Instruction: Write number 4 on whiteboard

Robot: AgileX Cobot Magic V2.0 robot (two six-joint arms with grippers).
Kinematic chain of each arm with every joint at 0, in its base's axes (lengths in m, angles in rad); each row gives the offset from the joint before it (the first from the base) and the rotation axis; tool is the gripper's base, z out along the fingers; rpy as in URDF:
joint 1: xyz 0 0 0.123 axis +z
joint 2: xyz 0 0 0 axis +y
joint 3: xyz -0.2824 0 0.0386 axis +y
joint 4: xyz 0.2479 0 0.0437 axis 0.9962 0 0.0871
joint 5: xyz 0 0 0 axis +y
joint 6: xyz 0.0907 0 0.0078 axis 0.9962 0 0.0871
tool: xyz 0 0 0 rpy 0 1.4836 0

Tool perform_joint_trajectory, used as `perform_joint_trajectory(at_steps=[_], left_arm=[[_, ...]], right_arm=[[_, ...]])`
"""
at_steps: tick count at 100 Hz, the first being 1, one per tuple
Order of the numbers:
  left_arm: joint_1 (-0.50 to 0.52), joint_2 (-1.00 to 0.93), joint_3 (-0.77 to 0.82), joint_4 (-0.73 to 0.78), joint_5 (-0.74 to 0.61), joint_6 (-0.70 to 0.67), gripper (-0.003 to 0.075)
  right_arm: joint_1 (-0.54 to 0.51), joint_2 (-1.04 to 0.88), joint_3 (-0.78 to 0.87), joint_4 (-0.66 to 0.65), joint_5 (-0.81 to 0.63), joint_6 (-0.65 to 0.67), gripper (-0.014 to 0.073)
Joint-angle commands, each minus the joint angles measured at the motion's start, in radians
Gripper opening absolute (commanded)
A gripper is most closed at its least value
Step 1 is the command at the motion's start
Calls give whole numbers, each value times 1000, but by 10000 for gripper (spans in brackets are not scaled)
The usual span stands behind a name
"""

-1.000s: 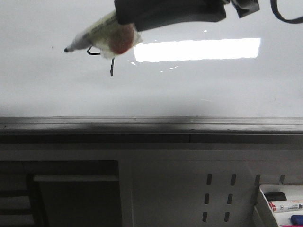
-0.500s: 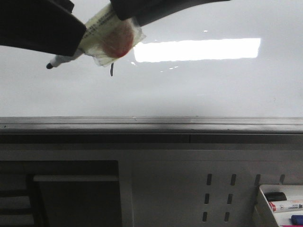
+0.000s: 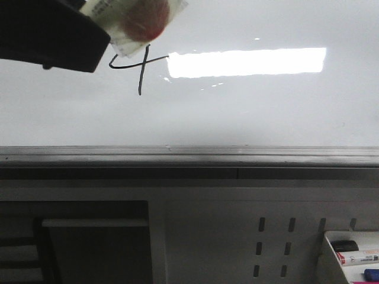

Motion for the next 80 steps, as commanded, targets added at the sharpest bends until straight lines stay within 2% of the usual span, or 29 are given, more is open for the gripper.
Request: perform_joint_trajectory(at_steps=[1,17,39,80], left_arm=[[-7,-8,-28,-42,-36,-1,440],[-7,-6,-28,-42,-36,-1,428],[-7,-6,-28,-42,-36,-1,332],[-7,-6,-28,-42,-36,-1,328]], right_arm=[[-8,4,-41,18,-4,12,-50],[-4,24,-60,18,-2,12,-50],[-4,56,-107,7,34,12,-50],[-4,72,-109,7,33,12,-50]])
